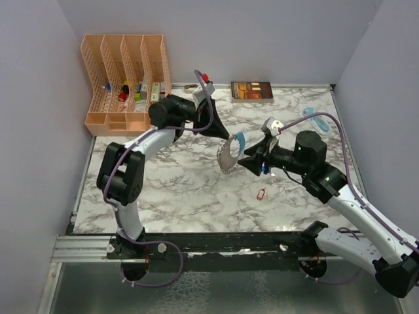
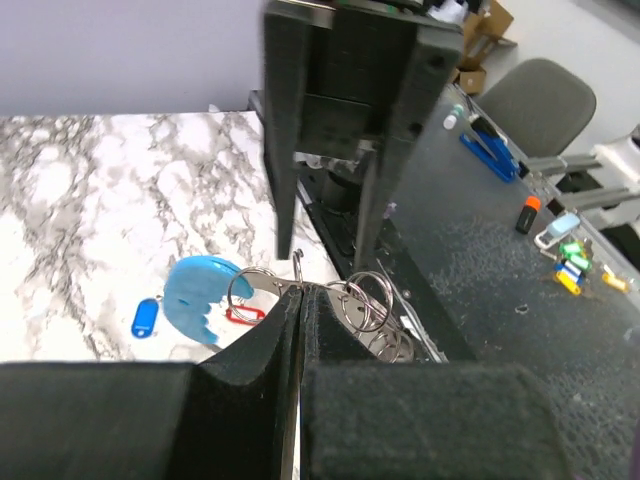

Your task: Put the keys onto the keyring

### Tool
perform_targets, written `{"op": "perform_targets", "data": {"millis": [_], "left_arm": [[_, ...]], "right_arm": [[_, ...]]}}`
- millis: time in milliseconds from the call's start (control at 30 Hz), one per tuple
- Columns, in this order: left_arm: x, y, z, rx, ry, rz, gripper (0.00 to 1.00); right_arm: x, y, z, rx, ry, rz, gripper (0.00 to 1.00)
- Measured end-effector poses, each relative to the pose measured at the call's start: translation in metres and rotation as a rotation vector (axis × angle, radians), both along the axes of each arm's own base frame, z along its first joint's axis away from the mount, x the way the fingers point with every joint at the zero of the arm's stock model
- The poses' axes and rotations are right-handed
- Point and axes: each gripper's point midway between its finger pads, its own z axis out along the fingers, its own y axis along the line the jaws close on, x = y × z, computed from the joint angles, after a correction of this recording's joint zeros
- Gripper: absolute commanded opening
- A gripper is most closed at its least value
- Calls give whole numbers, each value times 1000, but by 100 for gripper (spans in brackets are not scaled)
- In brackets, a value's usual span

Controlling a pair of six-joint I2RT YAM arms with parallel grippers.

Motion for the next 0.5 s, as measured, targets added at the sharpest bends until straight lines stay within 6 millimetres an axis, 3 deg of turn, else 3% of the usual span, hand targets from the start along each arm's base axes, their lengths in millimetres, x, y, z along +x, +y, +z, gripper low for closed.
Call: {"op": "perform_targets", "data": {"millis": [200, 500], "left_arm": [[42, 0, 10, 37, 157, 63, 0], [76, -10, 43, -93, 169, 225, 0]], "right_arm": [[4, -5, -6, -4, 16, -46, 46], [6, -15, -1, -3, 0, -110, 48]]}}
